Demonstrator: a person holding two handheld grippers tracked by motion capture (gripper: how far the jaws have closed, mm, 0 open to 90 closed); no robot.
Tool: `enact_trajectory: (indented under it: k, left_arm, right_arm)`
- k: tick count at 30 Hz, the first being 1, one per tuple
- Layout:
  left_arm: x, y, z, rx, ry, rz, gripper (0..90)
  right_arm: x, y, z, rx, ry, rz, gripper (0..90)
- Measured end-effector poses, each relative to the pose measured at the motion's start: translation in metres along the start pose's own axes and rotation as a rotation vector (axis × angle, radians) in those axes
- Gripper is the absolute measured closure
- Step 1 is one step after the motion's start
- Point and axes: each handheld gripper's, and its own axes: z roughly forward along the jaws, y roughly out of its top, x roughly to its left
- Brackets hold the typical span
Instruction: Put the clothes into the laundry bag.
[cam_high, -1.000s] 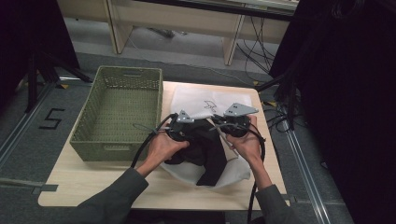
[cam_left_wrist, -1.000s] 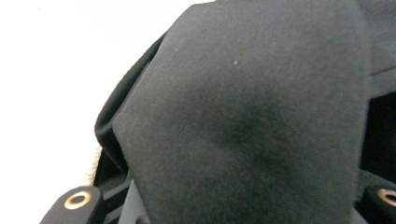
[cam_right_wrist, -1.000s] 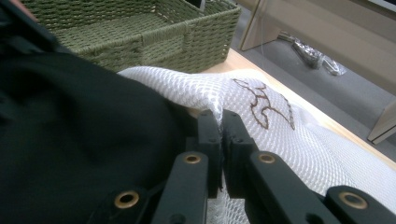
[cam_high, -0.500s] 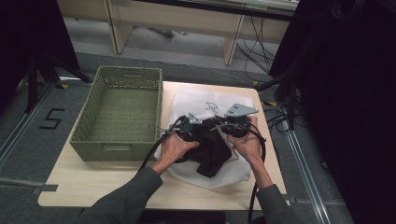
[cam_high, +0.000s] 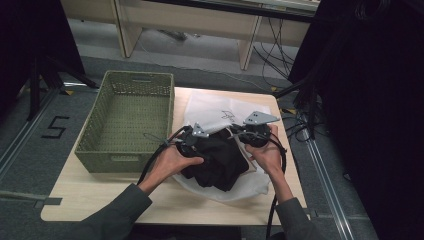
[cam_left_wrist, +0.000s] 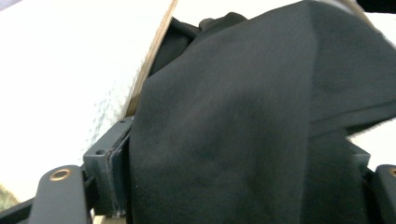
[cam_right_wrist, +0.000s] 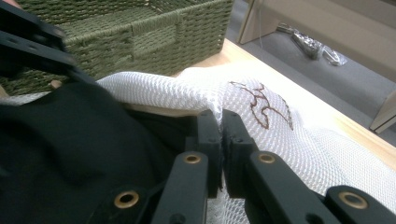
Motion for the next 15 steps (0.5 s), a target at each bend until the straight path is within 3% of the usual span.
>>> enact_trajectory:
  k: [3,7,12,15]
  left_arm:
    - [-0.001,0.000,-0.011,-0.025,0.007,-0.003,17.3]
    - [-0.006,0.002,-0.020,-0.082,-0.029,-0.028,17.0]
    - [-0.006,-0.005,-0.027,0.019,-0.035,-0.013,19.3]
    - [-0.008,-0.019,-0.025,0.076,0.005,0.005,20.1]
  right_arm:
    - [0.001,-0.001,0.001,0.007,0.007,-0.001,88.6]
    - [0.000,-0.001,0.001,0.005,0.004,0.000,88.5]
    - [0.000,-0.001,0.001,-0.002,0.000,-0.003,88.5]
    - [0.000,-0.002,0.001,0.000,-0.001,0.000,88.5]
